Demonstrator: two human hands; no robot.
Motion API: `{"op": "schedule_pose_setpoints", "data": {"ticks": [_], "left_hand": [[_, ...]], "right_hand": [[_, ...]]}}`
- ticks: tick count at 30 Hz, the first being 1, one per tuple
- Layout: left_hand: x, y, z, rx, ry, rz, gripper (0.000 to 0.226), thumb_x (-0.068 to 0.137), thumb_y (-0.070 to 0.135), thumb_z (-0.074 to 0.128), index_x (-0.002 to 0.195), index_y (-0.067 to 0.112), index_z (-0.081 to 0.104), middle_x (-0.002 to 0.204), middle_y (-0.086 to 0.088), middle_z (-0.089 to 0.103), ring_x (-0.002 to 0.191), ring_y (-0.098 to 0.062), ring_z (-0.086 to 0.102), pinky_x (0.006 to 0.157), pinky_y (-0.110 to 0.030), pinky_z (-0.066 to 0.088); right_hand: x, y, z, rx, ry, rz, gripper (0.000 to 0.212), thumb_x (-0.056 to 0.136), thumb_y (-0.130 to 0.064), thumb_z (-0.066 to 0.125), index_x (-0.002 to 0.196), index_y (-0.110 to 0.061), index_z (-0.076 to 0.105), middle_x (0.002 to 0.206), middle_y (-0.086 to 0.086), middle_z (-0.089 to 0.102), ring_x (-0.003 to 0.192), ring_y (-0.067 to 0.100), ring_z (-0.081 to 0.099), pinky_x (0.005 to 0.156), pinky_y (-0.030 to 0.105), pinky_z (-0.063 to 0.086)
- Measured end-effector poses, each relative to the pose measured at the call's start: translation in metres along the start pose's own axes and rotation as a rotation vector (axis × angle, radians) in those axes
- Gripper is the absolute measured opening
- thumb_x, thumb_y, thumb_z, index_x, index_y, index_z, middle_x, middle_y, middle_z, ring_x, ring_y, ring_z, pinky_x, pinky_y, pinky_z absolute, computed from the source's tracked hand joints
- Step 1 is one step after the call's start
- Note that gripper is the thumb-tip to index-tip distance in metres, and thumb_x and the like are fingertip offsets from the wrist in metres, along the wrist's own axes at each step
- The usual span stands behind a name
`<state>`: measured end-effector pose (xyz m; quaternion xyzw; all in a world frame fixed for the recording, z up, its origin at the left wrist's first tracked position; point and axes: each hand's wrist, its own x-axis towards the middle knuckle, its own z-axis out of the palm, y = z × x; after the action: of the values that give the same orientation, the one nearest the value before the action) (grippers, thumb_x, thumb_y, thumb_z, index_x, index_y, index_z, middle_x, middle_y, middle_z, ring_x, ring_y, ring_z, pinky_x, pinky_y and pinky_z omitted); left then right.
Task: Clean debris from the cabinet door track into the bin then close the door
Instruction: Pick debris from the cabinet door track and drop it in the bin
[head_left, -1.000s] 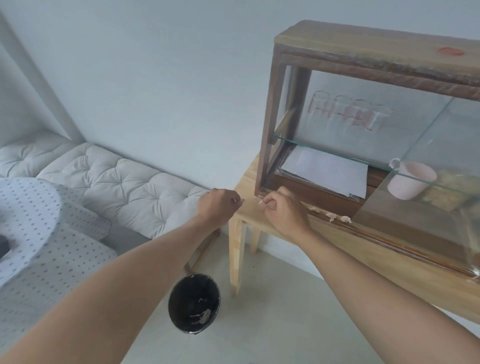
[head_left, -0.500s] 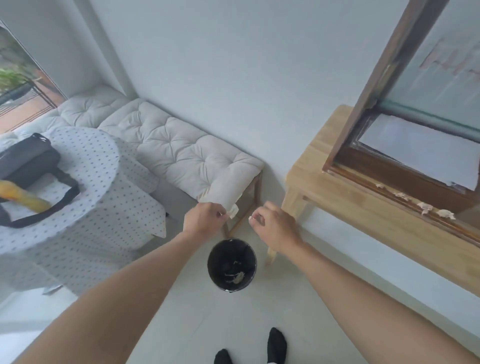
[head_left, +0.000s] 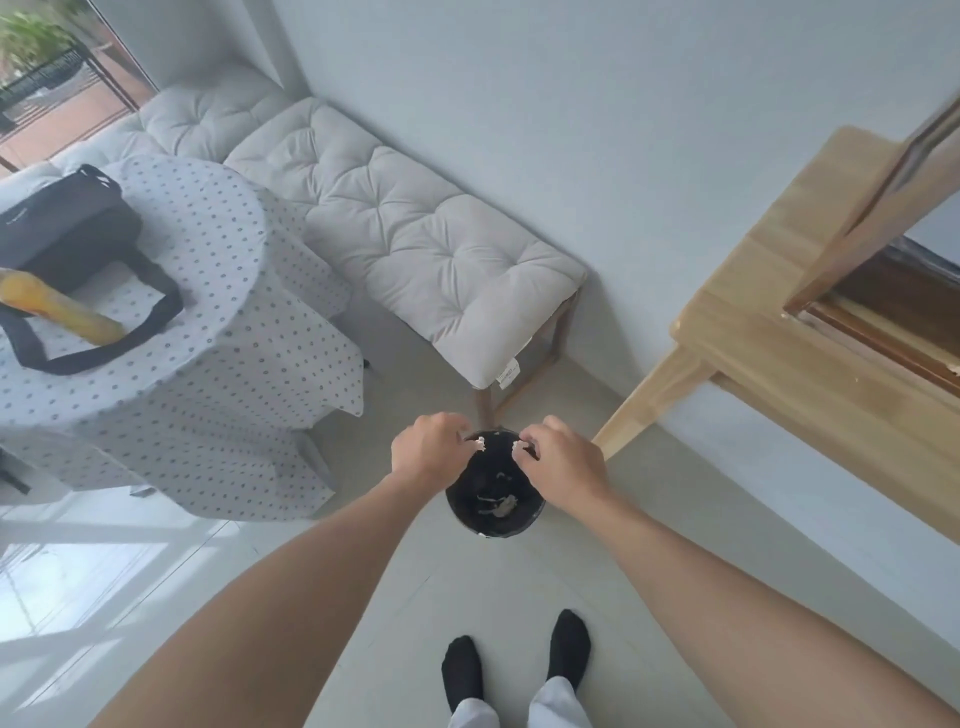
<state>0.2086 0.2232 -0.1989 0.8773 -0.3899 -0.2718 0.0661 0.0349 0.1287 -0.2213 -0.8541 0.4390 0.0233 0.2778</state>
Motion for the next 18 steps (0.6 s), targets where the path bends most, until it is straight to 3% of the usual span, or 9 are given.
{"op": "schedule_pose_setpoints", "data": {"ticks": [4,10,14,18], "left_hand": [[0.003,0.001,-0.004,0.038,-0.017,-0.011,0.035,0.096,0.034,0.066,0.131,0.031,0.071,0.113,0.007,0.076,0.108,-0.026,0.069,0.086,-0.035,0.052],[-0.003,0.005,-0.016,0.044,-0.017,-0.002,0.035,0.097,0.034,0.066,0.132,0.030,0.070,0.114,0.006,0.076,0.108,-0.027,0.069,0.087,-0.036,0.056],[-0.011,0.017,-0.033,0.047,0.014,0.051,0.031,0.097,0.033,0.066,0.126,0.026,0.071,0.108,0.004,0.075,0.100,-0.027,0.070,0.081,-0.036,0.055],[-0.022,0.046,-0.060,0.027,0.053,0.131,0.040,0.097,0.038,0.066,0.138,0.033,0.066,0.115,0.006,0.075,0.106,-0.024,0.070,0.082,-0.035,0.053]], "right_hand": [[0.005,0.002,0.002,-0.027,-0.037,0.009,0.030,0.099,-0.046,0.058,0.121,-0.029,0.071,0.100,-0.009,0.054,0.098,0.026,0.067,0.070,0.033,0.039],[-0.003,0.006,-0.010,-0.022,-0.013,0.025,0.035,0.099,-0.047,0.060,0.127,-0.029,0.070,0.105,-0.006,0.060,0.097,0.025,0.067,0.073,0.036,0.050],[-0.018,0.010,-0.035,0.002,0.046,0.047,0.043,0.099,-0.049,0.059,0.136,-0.027,0.066,0.111,-0.005,0.061,0.098,0.023,0.067,0.075,0.035,0.050],[-0.035,0.013,-0.077,0.014,0.140,0.069,0.052,0.100,-0.050,0.060,0.144,-0.025,0.061,0.118,-0.002,0.064,0.107,0.023,0.066,0.080,0.036,0.050]]}}
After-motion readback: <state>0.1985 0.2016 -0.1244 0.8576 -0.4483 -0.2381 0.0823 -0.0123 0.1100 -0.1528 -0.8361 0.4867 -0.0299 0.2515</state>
